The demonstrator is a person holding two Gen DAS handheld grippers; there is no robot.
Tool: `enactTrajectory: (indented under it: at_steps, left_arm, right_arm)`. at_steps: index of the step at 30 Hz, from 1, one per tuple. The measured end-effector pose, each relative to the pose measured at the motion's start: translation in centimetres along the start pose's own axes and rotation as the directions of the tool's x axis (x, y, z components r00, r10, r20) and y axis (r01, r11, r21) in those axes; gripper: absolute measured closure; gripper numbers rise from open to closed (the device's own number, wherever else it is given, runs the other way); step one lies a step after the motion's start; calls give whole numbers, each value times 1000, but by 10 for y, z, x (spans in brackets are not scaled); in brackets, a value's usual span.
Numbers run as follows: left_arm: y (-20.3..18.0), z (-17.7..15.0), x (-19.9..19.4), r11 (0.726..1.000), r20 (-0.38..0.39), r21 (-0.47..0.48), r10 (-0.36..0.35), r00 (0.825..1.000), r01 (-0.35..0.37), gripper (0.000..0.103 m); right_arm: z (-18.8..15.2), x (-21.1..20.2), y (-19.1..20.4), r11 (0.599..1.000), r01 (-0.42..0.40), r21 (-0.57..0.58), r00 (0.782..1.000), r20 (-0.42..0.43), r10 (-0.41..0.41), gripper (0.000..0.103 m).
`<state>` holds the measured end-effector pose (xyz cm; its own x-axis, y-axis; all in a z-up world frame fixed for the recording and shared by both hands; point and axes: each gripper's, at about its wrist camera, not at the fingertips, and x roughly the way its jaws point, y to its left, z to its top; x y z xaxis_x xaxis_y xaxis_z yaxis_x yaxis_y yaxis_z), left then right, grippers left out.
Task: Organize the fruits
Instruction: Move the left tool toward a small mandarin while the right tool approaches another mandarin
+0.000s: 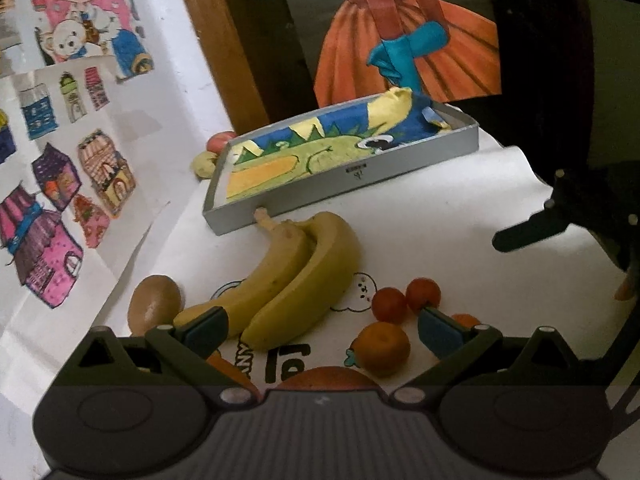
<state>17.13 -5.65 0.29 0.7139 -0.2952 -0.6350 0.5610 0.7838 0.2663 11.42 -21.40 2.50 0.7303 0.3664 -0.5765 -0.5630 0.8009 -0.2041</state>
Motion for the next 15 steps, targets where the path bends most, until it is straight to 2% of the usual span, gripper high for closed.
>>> enactTrajectory:
  at_steps: [9, 12, 15]
  left_arm:
    - [7, 4, 18, 995, -80, 48, -88, 993, 92, 1]
    - [8, 6, 21, 990, -103, 59, -118, 988, 125, 5]
    - [12, 9, 23, 986, -115, 28, -163, 980, 167, 9]
  right_arm:
    - [3, 6, -1, 1000, -19, -6, 999, -34, 19, 22]
    - [6, 7, -2, 1000, -25, 3, 999, -39, 25, 23]
    - [9, 9, -5, 999, -36, 15, 998, -46, 37, 23]
